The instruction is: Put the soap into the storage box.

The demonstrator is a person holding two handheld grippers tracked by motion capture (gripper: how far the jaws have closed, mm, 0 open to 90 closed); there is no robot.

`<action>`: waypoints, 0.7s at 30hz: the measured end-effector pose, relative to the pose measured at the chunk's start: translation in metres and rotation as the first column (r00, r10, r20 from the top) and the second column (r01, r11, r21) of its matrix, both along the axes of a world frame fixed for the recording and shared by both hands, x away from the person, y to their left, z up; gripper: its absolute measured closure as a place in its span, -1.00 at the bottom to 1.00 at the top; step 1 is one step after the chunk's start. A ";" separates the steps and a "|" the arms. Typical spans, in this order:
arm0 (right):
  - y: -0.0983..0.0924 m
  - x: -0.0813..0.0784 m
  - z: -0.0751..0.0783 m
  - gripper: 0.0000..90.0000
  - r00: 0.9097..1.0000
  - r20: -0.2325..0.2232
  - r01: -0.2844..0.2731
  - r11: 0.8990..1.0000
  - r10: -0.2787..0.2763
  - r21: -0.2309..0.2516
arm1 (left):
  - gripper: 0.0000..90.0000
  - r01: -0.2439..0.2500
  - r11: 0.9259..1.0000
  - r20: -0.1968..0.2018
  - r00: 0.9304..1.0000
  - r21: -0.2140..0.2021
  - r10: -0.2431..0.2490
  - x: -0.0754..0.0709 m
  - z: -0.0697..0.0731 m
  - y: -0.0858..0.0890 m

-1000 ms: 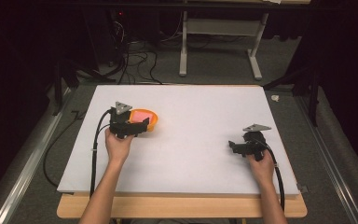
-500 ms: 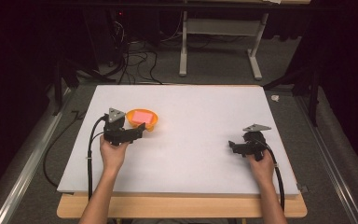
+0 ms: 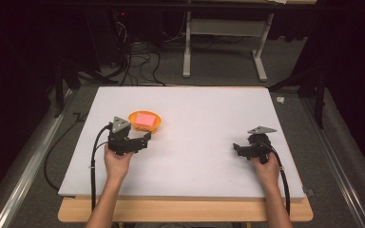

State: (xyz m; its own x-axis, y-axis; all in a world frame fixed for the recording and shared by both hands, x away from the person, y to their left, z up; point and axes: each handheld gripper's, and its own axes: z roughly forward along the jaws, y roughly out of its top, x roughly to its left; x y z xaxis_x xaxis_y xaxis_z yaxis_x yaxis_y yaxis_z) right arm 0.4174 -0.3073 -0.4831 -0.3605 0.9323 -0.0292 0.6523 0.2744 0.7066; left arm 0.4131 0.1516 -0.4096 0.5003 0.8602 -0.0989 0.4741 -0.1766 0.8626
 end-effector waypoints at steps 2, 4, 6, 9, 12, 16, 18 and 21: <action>0.000 0.000 0.000 -0.64 1.000 -0.002 0.000 1.000 0.000 0.000 | -0.67 0.009 1.000 -0.002 1.000 -0.003 -0.009 -0.002 -0.002 -0.002; 0.000 0.000 0.000 -0.64 1.000 -0.001 0.001 1.000 -0.001 0.000 | -0.67 0.016 1.000 -0.006 1.000 -0.002 -0.016 -0.004 -0.005 -0.004; 0.000 0.000 0.000 -0.64 1.000 0.000 0.000 1.000 0.000 0.000 | -0.67 0.028 1.000 -0.013 1.000 0.005 -0.028 -0.006 -0.008 -0.007; 0.000 0.000 0.000 -0.64 1.000 0.000 0.000 1.000 0.000 0.000 | -0.67 0.045 0.999 -0.024 0.999 0.023 -0.044 -0.007 -0.014 -0.012; 0.000 0.000 0.000 -0.64 1.000 -0.002 0.000 1.000 0.000 -0.001 | -0.67 0.061 0.997 -0.038 0.997 0.037 -0.060 -0.007 -0.020 -0.016; 0.000 0.000 0.000 -0.64 1.000 0.000 0.000 1.000 0.000 0.000 | -0.67 0.082 0.995 -0.061 0.995 0.056 -0.078 -0.008 -0.030 -0.021; 0.000 0.000 0.000 -0.64 1.000 -0.002 0.000 1.000 0.000 0.000 | -0.67 0.092 0.993 -0.075 0.993 0.072 -0.086 -0.008 -0.036 -0.025; 0.000 0.000 0.000 -0.64 1.000 -0.002 0.000 1.000 0.000 0.000 | -0.67 0.110 0.989 -0.108 0.989 0.095 -0.099 -0.007 -0.046 -0.030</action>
